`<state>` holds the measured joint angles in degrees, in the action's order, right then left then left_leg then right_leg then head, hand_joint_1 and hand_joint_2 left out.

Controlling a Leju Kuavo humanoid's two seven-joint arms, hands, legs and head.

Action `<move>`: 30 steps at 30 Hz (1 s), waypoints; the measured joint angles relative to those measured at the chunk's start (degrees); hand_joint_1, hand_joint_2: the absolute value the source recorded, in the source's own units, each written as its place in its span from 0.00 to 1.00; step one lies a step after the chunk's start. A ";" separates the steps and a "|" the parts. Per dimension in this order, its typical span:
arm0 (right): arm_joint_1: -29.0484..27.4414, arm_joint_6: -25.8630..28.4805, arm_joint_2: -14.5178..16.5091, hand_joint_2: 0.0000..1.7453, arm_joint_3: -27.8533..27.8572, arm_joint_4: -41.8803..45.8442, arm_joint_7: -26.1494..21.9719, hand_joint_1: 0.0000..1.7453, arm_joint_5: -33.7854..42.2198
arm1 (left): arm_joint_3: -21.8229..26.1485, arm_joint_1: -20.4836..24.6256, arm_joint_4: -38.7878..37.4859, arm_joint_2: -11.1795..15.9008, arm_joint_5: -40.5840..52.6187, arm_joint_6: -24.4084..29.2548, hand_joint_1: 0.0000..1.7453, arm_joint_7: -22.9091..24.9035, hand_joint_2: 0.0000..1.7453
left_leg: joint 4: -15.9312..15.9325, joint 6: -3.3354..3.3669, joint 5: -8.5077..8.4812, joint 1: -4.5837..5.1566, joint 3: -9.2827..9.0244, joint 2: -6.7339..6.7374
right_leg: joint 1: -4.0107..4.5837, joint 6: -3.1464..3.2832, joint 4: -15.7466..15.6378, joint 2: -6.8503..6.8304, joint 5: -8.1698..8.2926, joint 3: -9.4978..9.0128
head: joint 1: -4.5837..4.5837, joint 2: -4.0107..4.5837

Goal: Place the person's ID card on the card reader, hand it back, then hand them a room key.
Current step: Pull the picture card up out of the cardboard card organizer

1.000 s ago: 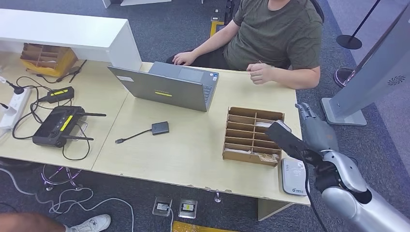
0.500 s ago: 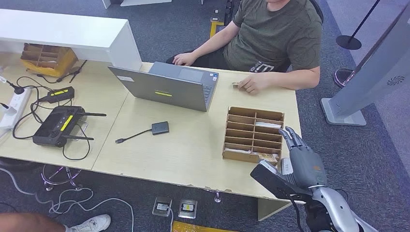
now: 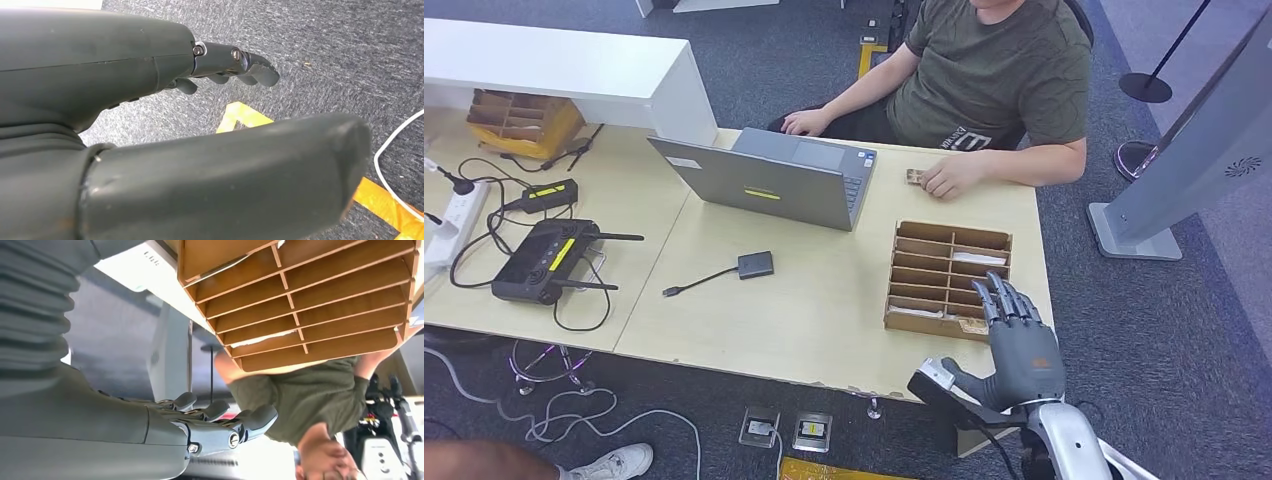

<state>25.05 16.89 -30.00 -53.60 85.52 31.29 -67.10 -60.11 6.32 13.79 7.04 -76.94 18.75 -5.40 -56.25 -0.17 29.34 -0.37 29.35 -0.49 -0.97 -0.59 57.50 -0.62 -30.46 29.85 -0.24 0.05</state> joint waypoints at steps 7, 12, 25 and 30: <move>0.26 0.92 3.46 1.00 -1.38 -5.42 -1.02 0.00 -3.51 | 0.00 0.00 0.00 -0.09 -0.18 0.42 0.00 0.01 0.00 | 0.00 0.00 0.00 0.00 -0.01 0.00 | 0.00 0.00 0.00 0.00 0.00 0.00 | 0.00 -0.01; 0.93 1.69 5.64 1.00 -1.61 -9.12 -1.10 0.00 -3.95 | 0.00 0.00 0.00 -0.22 -0.19 0.63 0.00 0.08 0.00 | 0.00 -0.01 0.00 0.00 -0.01 0.00 | 0.00 0.00 0.00 0.01 0.00 0.00 | -0.01 0.00; 3.61 3.79 9.42 1.00 -1.18 -18.11 -0.56 0.00 -1.68 | 0.00 -0.01 0.00 -0.31 0.17 0.05 0.00 0.19 0.00 | 0.00 -0.03 -0.02 0.00 -0.01 0.00 | 0.00 0.00 0.00 0.00 0.00 0.00 | 0.00 0.00; 3.89 3.74 9.69 1.00 0.03 -19.72 -0.20 0.00 -1.45 | 0.00 -0.01 0.00 -0.31 0.27 -0.04 0.00 0.55 0.00 | 0.00 -0.03 -0.02 0.00 -0.01 0.00 | 0.00 0.00 0.00 0.01 0.00 0.00 | 0.00 -0.01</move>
<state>28.94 20.63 -20.31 -53.57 65.80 31.09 -68.55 -60.11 6.31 13.79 6.73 -76.66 18.72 -4.85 -56.26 -0.20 29.31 -0.37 29.34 -0.49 -0.97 -0.59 57.51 -0.62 -30.45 29.85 -0.24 0.04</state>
